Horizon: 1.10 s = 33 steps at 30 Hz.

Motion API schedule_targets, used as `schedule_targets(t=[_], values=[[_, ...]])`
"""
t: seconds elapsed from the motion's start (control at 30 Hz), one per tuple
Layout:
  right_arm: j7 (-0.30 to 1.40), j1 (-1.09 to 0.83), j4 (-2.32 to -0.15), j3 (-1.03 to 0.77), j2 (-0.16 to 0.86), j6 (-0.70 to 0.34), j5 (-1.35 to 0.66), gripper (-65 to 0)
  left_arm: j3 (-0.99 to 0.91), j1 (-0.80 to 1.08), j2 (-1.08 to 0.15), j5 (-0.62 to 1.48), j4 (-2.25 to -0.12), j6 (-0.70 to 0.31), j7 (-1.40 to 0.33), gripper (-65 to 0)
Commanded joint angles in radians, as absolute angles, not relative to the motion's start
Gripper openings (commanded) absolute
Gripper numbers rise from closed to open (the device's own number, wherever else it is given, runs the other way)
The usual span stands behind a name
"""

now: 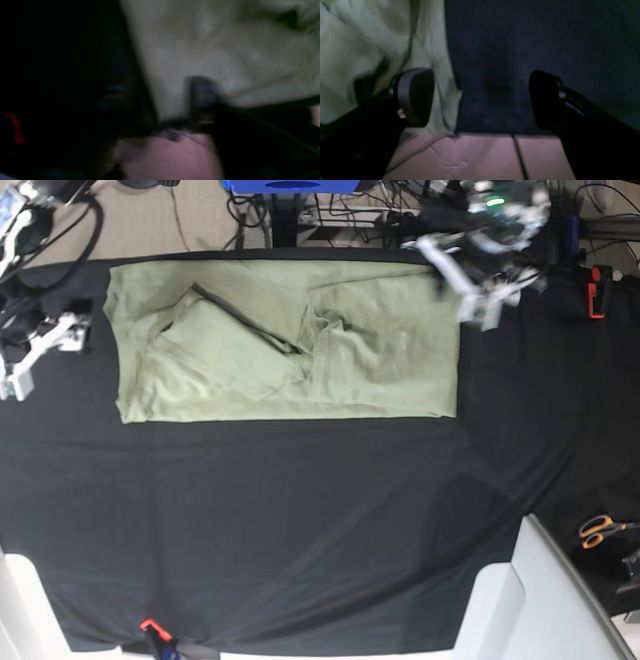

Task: Fold the T-shirt properly
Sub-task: 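Open the left gripper and retract it to the side, then grasp the shirt's end with the right gripper and fold it over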

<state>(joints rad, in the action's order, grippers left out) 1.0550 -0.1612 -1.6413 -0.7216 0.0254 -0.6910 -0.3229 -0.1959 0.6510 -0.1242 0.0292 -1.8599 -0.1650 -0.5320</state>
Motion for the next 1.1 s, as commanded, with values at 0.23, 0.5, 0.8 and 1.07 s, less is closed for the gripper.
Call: schedule_targets(t=[0.23,0.5,0.8,1.07], values=[[1.046,-0.102,-1.251,-0.71,0.165,-0.698,-0.651,-7.8,-0.467,0.716,-0.197,0.455,-1.834,-0.153,-0.509,-65.0],[1.067,-0.09,-1.144,-0.556,0.168,-0.698,-0.684,-8.0,-0.464,0.714,-0.166,0.384,-1.83,-0.153,-0.509,-65.0],[1.107,-0.125,-1.178,-0.414,0.139,-0.698,-0.782,-8.6,-0.464,0.704,-0.165,0.381,-1.828,-0.153,-0.509,-65.0],[1.072,-0.088,-1.159,-0.404,0.142,-0.698,-0.78,-11.3,-0.463,0.693,-0.165,0.381,-1.808,-0.153,-0.509,-65.0]])
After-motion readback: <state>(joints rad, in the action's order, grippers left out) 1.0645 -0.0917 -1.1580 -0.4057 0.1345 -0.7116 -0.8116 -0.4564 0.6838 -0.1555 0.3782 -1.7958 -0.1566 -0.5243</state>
